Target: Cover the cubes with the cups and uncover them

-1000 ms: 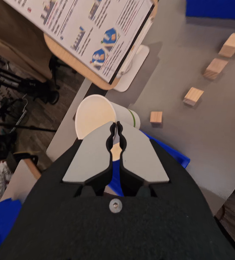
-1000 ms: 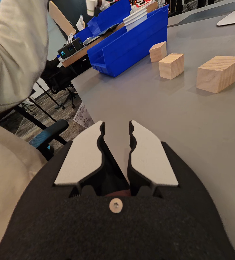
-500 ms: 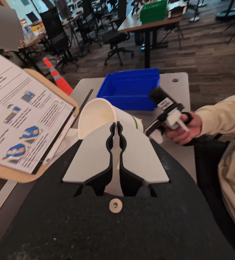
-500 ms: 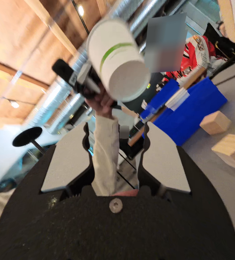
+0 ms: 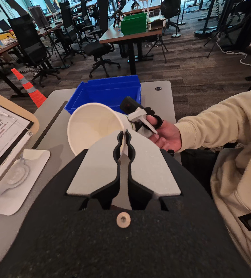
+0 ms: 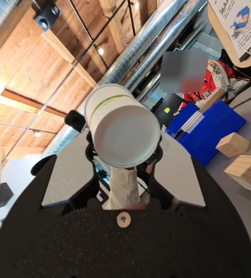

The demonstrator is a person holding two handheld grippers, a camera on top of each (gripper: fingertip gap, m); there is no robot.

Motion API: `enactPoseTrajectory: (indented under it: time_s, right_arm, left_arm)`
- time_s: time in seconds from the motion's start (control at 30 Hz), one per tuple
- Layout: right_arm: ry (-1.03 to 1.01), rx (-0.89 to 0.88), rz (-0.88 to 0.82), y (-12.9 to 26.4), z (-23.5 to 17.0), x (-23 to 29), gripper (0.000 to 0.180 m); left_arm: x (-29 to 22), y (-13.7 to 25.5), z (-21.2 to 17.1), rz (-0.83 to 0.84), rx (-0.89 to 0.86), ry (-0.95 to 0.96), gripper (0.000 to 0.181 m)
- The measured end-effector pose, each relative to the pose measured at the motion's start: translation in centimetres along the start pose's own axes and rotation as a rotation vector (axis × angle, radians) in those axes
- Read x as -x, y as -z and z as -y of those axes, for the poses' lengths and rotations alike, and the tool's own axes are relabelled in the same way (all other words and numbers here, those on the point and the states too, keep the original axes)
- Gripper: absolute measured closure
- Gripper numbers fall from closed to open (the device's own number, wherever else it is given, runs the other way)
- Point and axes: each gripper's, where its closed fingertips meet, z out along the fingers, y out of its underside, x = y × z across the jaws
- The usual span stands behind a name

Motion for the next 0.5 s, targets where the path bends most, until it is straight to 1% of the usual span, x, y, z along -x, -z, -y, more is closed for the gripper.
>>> enactPoseTrajectory:
  time_s: [0.13,0.17,0.2,0.33,0.43,0.5]
  right_arm:
    - [0.085,0.075,-0.096,0.4,-0.3,-0.9,0.099]
    - [0.11,0.085,-0.128,0.5,-0.3,-1.2,0.099]
    - [0.134,0.096,-0.159,0.6,-0.2,-1.5,0.099]
    - [0.307,0.214,-0.364,1.5,0.0,-3.3,0.099]
    - [0.401,0.298,-0.513,2.2,0.7,-3.8,0.099]
    - [0.447,0.368,-0.584,2.5,0.8,-3.4,0.099]
  left_arm:
    - [0.2,0.2,-1.9,0.068,0.044,-0.005,0.177]
    - [0.5,0.4,-2.5,0.1,0.071,-0.006,0.171]
    - [0.7,0.7,-3.0,0.141,0.107,-0.017,0.157]
    - [1.2,3.2,-4.5,0.355,0.26,-0.118,0.128]
    - [-1.0,3.3,-5.6,0.352,0.392,-0.215,0.111]
    - [-1.6,2.8,-6.6,0.339,0.509,-0.303,0.104]
